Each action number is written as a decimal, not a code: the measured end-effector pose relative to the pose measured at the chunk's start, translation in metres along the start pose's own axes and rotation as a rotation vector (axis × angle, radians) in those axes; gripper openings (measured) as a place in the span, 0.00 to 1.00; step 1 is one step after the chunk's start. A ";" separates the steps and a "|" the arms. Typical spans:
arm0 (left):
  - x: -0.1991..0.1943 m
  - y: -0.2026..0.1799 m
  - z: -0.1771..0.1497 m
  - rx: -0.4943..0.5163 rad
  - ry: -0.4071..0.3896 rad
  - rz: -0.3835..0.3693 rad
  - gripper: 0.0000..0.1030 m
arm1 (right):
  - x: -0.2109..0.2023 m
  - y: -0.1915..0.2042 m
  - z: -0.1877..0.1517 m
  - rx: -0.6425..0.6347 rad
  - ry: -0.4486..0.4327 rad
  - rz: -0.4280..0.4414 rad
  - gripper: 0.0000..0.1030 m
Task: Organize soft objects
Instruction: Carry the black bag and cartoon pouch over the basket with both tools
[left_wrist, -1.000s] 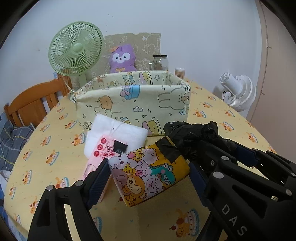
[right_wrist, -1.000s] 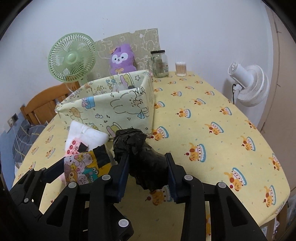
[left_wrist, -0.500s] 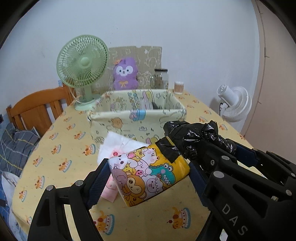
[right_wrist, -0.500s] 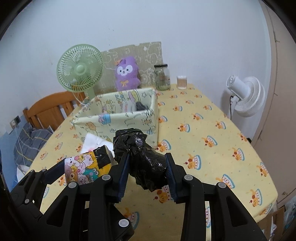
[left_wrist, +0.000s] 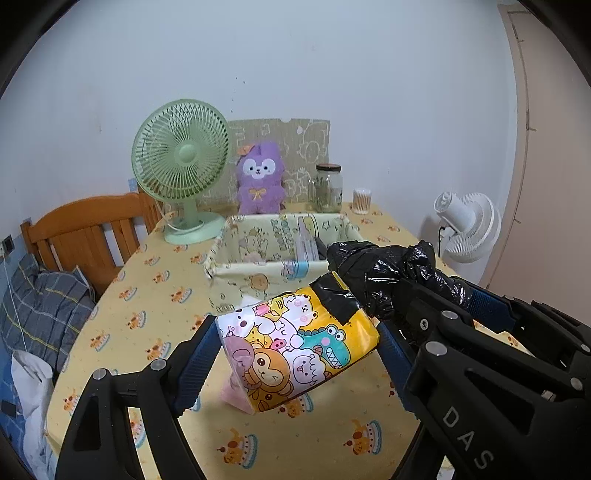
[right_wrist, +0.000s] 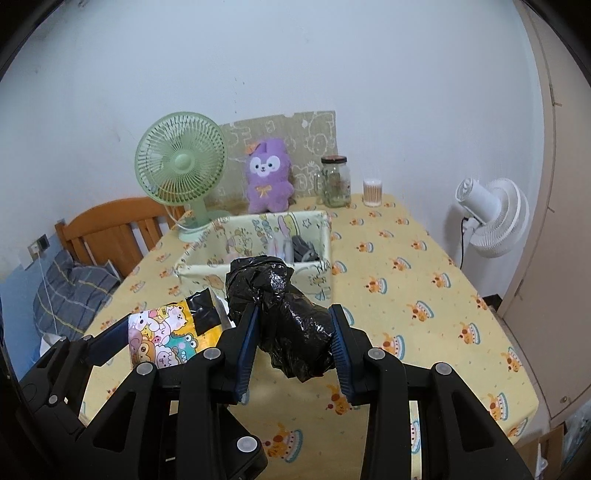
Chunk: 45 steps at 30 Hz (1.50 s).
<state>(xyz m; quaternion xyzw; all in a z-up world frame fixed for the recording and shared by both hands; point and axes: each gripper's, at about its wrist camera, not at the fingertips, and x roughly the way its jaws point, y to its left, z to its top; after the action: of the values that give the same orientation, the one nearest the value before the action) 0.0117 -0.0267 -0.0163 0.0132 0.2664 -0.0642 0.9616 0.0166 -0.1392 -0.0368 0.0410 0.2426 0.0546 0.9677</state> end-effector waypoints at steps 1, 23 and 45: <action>-0.002 0.001 0.002 0.000 -0.006 0.000 0.83 | -0.002 0.002 0.002 -0.002 -0.006 0.000 0.40; -0.006 0.014 0.031 -0.007 -0.054 0.009 0.83 | -0.008 0.017 0.036 -0.012 -0.053 -0.008 0.40; 0.033 0.022 0.062 -0.009 -0.046 0.008 0.83 | 0.032 0.016 0.068 0.000 -0.052 -0.019 0.40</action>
<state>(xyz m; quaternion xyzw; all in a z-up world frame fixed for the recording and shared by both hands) 0.0749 -0.0129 0.0198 0.0085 0.2444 -0.0594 0.9678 0.0754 -0.1228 0.0095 0.0400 0.2177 0.0441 0.9742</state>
